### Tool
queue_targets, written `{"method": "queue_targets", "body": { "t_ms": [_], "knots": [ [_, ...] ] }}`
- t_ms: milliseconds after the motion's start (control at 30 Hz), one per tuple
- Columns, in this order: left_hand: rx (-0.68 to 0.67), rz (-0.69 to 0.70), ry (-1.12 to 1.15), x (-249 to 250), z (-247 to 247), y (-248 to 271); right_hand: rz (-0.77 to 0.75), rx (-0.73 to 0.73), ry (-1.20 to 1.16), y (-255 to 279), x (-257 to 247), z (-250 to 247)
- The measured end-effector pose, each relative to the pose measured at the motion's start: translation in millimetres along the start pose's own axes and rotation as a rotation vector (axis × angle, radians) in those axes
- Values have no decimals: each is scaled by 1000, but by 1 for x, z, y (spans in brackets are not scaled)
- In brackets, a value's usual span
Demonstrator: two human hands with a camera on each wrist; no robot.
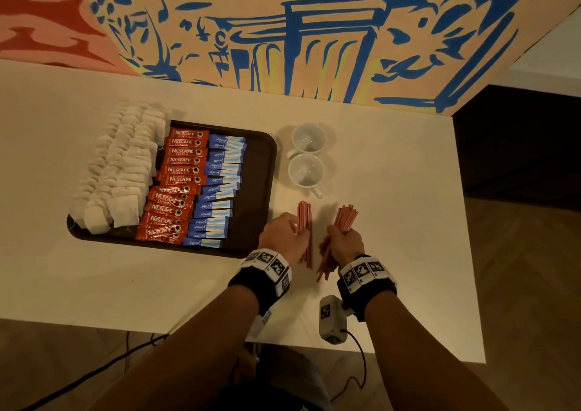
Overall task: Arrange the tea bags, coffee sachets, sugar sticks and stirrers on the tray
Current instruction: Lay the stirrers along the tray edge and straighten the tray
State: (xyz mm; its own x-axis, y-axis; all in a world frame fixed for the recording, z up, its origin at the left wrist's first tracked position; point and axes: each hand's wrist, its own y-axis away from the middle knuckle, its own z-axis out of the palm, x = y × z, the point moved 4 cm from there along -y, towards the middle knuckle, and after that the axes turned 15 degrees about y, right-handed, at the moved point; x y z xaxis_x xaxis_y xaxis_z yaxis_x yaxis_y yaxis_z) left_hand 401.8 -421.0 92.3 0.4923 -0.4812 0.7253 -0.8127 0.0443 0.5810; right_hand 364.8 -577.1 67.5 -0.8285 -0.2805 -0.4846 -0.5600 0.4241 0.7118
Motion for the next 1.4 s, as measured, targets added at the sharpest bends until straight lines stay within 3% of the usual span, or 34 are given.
{"method": "queue_targets", "body": {
  "t_ms": [100, 233, 333, 433, 700, 1067, 1300, 1400],
  "knots": [
    [33, -45, -260, 9, 9, -14, -16, 52, -41, 0, 3, -4],
    [-17, 65, -526, 16, 27, -20, -6, 84, -113, 1, 7, -7],
    [-27, 150, -623, 20, 31, -17, 10, 76, -152, 1, 11, -9],
    [-74, 148, -662, 17, 32, -16, 34, 48, -165, 2, 16, -9],
    [-83, 181, -673, 17, 33, -13, 50, -53, -228, 8, 15, 4],
    [-116, -20, -356, -2, 29, -19, -50, -50, 62, -3, 2, 11],
    [-155, 73, -325, 2, 34, -12, -137, -69, -8, -7, 3, 20],
    [-192, 142, -348, 6, 33, -8, -95, -90, -109, -45, 42, 38]
  ]
}}
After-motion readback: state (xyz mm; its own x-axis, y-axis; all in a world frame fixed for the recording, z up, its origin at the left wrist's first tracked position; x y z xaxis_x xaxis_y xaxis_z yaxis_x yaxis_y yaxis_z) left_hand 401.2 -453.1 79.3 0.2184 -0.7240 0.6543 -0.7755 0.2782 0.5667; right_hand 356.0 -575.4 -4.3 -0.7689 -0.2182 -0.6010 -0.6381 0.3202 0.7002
